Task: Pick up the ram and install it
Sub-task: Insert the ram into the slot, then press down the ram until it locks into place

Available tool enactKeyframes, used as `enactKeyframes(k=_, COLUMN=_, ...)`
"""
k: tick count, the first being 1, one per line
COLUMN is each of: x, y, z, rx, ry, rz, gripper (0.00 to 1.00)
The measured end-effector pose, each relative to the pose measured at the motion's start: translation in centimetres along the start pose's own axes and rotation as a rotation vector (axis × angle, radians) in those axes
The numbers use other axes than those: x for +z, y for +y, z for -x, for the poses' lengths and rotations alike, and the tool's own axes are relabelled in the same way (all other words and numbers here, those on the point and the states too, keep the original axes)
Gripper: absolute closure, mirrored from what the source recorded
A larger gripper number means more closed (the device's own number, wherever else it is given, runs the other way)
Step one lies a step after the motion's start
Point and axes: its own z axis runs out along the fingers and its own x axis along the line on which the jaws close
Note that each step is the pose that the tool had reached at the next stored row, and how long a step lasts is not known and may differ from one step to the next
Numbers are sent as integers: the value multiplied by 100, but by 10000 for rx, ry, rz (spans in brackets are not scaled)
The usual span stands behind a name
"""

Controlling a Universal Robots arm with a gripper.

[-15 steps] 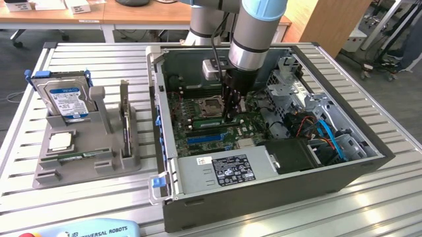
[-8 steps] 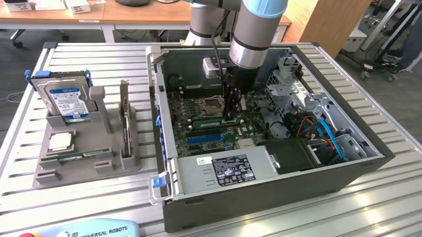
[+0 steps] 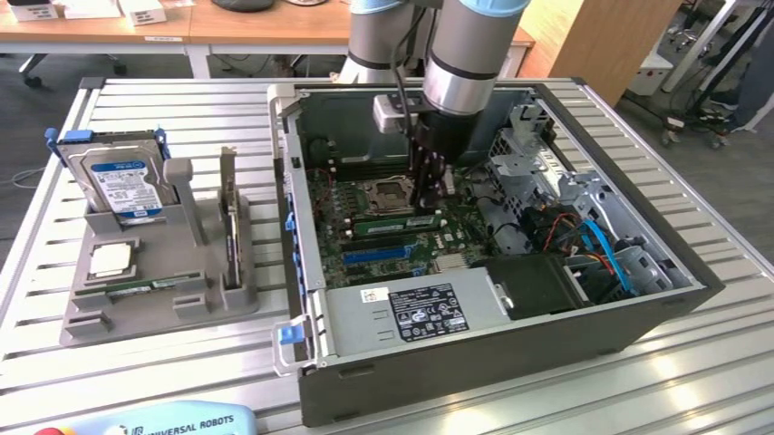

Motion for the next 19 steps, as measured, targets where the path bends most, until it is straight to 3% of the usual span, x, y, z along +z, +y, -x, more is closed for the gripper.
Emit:
enactKeyframes(k=10, x=-184, y=7, z=-4, rx=0, ry=0, rz=0, gripper=75)
enactKeyframes(k=19, x=-191, y=7, z=-4, rx=0, ry=2, rz=0, gripper=75)
